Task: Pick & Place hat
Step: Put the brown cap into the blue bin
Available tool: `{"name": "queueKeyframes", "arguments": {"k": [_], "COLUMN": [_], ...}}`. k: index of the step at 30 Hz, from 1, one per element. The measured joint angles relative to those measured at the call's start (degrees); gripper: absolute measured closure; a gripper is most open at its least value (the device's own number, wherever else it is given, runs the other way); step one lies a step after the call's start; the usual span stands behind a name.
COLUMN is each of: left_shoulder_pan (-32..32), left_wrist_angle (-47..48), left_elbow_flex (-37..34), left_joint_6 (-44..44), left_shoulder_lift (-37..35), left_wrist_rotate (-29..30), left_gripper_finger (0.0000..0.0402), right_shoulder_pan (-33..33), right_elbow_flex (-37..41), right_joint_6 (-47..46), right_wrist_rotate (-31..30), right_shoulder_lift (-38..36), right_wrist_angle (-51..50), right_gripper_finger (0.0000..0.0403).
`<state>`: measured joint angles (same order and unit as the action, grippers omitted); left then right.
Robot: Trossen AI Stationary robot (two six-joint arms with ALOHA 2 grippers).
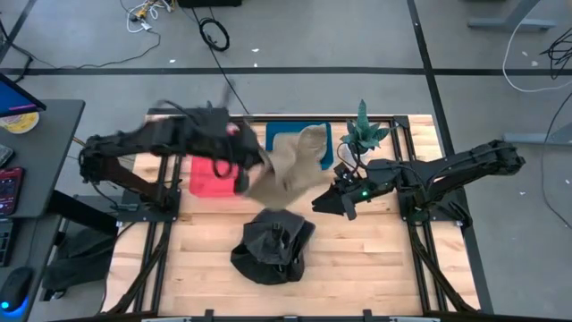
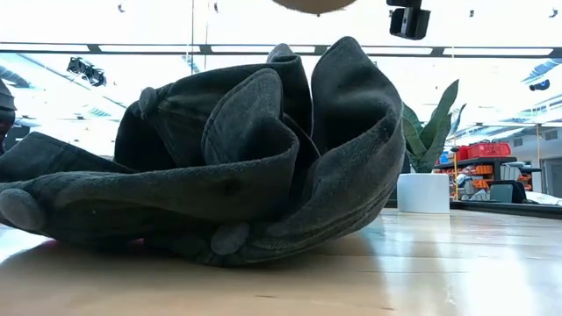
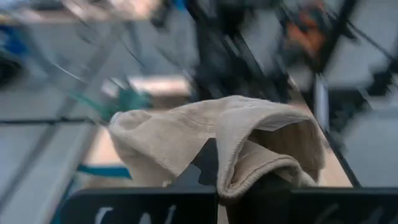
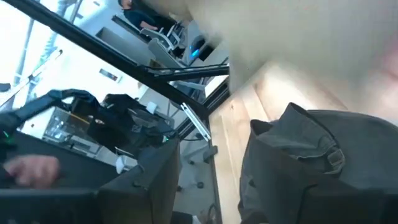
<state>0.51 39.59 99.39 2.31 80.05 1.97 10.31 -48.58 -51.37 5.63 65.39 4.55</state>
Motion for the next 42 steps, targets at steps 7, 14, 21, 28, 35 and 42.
{"name": "queueKeyframes", "arguments": {"k": [7,14,21,28,35,42], "left_shoulder_pan": [4.4,6.5,6.2,4.9,-1.1,-4.1], "left_wrist_angle": [-5.7,-9.7,-10.8,-12.1,-11.0,0.1], "left_elbow_flex": [9.0,9.0,8.9,8.9,8.9,8.9], "left_joint_6": [-6.2,-23.8,-33.9,-12.1,19.3,35.1], "left_shoulder_lift": [-0.5,0.2,2.1,2.8,2.8,2.8], "left_wrist_rotate": [7.8,18.2,27.7,18.3,22.4,23.1], "left_gripper_finger": [0.04,0.0401,0.0401,0.0401,0.0401,0.0401], "right_shoulder_pan": [-0.6,-0.6,-1.6,-2.8,-3.4,-5.4], "right_elbow_flex": [0.0,0.0,0.0,0.0,0.0,0.0], "right_joint_6": [3.2,6.7,9.5,12.9,2.7,-16.0], "right_wrist_rotate": [-0.2,-6.0,-17.5,-18.0,-10.1,-5.8], "right_shoulder_lift": [0.0,0.0,0.0,-0.2,-0.3,-0.3], "right_wrist_angle": [0.0,0.1,10.1,15.4,14.0,16.6], "right_gripper_finger": [0.0208,0.0208,0.0208,0.0208,0.0208,0.0208]}}
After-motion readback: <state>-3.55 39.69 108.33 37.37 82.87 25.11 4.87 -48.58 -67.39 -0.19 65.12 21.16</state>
